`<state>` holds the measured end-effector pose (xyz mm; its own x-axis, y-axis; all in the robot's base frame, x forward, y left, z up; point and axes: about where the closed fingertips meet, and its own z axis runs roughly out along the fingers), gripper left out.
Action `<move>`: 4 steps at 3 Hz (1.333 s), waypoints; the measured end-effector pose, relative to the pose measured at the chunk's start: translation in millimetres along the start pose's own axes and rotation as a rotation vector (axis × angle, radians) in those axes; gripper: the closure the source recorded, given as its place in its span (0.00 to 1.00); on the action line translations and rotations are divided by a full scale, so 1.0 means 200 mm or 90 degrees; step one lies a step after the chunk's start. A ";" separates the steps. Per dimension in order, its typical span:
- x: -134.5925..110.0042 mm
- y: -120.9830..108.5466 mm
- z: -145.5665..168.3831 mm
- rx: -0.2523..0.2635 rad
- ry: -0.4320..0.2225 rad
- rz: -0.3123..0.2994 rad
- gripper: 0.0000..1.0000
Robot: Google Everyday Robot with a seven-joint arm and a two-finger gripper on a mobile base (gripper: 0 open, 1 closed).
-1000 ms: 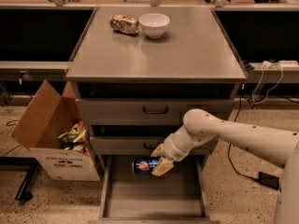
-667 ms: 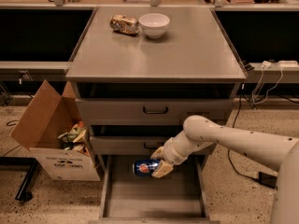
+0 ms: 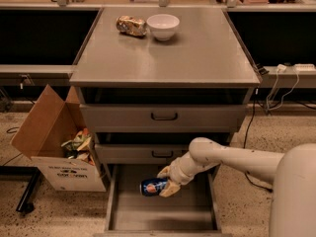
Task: Place pepsi can into bottom drawer
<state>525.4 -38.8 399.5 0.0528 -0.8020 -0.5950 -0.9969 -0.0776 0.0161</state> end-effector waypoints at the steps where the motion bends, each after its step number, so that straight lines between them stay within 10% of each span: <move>1: 0.00 0.00 0.00 0.000 0.000 0.000 1.00; 4: 0.22 -0.07 0.24 0.033 0.012 0.011 1.00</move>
Offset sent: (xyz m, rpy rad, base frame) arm 0.0058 -0.0026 -0.0165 -0.0150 -0.0404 0.0017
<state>539.4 -44.6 334.7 0.0363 -0.8143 -0.5794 -0.9993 -0.0337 -0.0153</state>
